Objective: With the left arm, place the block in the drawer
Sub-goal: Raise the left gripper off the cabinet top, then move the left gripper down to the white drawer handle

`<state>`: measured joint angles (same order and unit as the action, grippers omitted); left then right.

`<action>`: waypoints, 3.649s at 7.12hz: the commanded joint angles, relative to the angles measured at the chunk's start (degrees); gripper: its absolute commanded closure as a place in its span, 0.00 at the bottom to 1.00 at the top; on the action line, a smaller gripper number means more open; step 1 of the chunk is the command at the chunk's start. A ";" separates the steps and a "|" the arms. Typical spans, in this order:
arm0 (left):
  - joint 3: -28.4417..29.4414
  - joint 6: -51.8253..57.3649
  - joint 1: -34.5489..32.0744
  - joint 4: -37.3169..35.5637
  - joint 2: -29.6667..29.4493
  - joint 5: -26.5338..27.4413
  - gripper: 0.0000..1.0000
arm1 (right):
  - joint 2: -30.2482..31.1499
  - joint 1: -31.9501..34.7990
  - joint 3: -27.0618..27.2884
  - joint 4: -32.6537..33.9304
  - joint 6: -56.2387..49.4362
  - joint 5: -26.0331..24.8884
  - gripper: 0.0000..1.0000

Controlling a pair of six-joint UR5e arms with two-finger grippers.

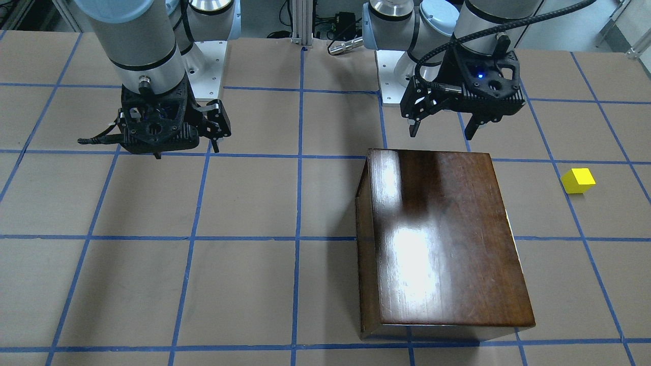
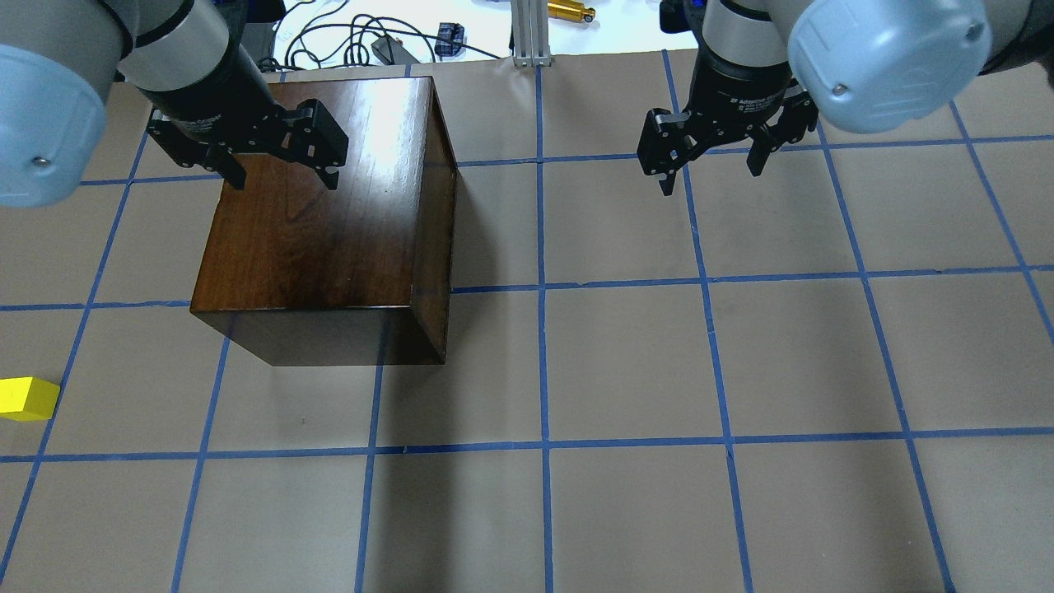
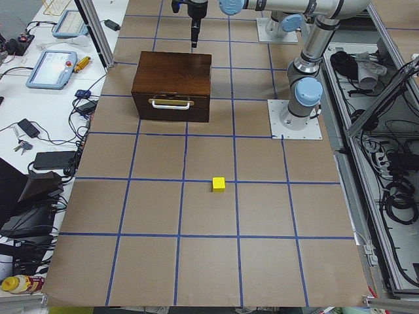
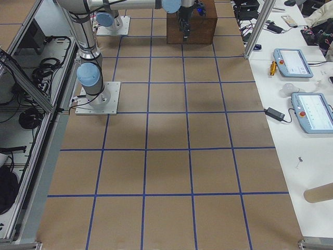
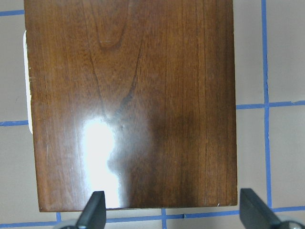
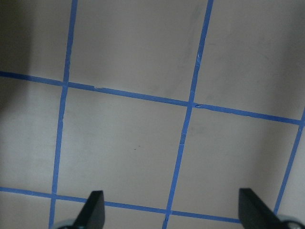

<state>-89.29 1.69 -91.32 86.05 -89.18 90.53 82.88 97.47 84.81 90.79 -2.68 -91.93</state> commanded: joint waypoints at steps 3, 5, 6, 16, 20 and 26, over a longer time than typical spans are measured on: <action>0.00 0.42 0.00 0.09 0.32 0.09 0.00 | 0.00 0.00 0.00 0.00 0.04 0.00 0.00; 0.00 0.42 0.52 0.09 0.50 0.09 0.00 | 0.00 0.00 0.00 0.00 -0.04 0.00 0.00; 0.00 0.51 1.05 0.09 0.59 0.26 0.00 | 0.00 0.00 0.00 0.00 -0.04 0.00 0.00; 0.26 32.56 36.82 4.93 -1.51 0.18 0.00 | 0.00 0.00 0.00 0.00 -0.04 0.00 0.00; 3.59 34.34 36.74 2.92 -12.64 -1.14 0.00 | 0.00 0.00 0.00 0.00 -0.04 0.00 0.00; 1.50 39.53 36.30 -1.67 -21.91 -21.94 0.01 | 0.00 0.00 0.00 0.00 -0.04 0.00 0.00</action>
<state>-86.76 40.12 -54.83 84.16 -110.93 73.60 82.88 97.47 84.81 90.79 -2.68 -91.93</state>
